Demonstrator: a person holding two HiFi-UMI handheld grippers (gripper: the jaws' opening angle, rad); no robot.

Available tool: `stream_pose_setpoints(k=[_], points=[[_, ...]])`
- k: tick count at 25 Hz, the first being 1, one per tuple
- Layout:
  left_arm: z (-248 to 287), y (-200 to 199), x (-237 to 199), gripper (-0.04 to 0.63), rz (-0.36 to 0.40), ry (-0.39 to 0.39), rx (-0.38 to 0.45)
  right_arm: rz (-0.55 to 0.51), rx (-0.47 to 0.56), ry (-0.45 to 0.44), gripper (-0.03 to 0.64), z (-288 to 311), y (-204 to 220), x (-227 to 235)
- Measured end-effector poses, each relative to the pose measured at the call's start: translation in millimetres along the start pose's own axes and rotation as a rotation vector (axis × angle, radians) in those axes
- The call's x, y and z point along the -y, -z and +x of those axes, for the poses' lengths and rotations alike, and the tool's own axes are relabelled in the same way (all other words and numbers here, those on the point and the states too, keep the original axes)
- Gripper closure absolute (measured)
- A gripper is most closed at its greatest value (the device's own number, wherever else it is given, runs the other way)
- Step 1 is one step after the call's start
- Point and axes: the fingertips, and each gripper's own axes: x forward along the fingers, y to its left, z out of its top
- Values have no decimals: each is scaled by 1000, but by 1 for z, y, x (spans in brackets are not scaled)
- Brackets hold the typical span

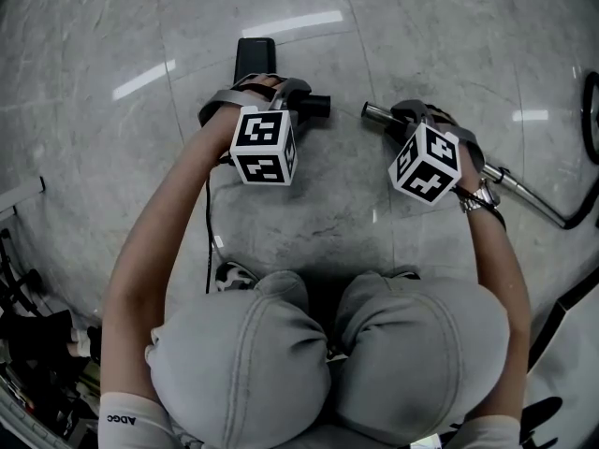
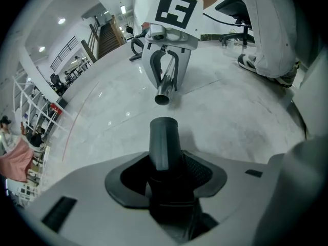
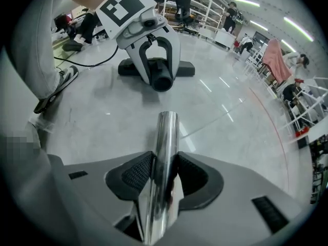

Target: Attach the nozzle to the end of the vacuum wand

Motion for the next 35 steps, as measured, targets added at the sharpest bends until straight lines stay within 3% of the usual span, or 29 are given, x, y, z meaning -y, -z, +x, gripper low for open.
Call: stream_pose_setpoints(k=[8, 15, 35], points=[[8, -35, 9, 397, 64, 31, 50, -9, 40, 1, 459, -6, -26, -6], [10, -33, 10, 397, 64, 31, 45, -29, 42, -17, 459, -4, -30, -18], [6, -40, 27, 397, 177, 83, 81, -120, 44, -87, 454, -4, -32, -42]])
